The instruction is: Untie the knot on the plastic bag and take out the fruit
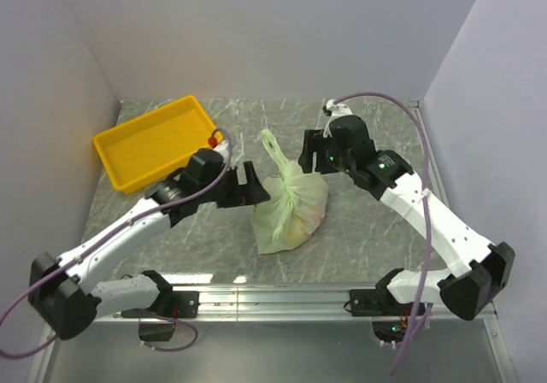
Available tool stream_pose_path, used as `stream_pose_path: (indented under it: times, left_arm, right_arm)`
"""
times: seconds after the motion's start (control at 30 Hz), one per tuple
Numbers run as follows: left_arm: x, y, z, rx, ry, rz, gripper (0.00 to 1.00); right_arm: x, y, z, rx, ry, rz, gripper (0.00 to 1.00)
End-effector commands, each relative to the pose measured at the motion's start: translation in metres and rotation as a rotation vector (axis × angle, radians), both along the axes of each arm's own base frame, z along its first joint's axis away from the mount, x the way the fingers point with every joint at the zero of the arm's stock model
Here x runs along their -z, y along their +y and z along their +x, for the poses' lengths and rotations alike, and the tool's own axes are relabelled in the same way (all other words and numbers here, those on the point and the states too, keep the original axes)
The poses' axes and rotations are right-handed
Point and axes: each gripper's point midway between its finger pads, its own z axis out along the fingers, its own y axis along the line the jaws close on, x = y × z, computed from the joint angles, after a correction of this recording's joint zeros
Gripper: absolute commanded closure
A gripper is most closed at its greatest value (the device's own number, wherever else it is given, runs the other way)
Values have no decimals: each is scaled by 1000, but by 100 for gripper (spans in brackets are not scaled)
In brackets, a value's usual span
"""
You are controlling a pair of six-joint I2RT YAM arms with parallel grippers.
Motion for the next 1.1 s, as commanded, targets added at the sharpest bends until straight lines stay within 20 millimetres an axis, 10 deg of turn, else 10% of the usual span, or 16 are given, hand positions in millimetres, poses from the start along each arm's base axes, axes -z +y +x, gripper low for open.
stream_pose_path:
  times: [0.0,0.4,0.63,0.73,1.07]
  left_arm:
    - [-20,-25,31,-14,-125,9,1]
    - [54,-63,46,28,3,83,29]
    - [92,-83,25,83,64,71,99]
    - [108,-86,17,86,82,58,99]
    - [160,-32,16,-106,99,196,100]
  right_arm:
    - [27,16,6,-114,42,-7,26]
    - [136,35,10,-137,238,-26,36]
    - [147,29,1,-113,253,-13,86]
    - [143,25,-3,-105,241,-5,100]
    - [115,-22,-4,76,138,51,100]
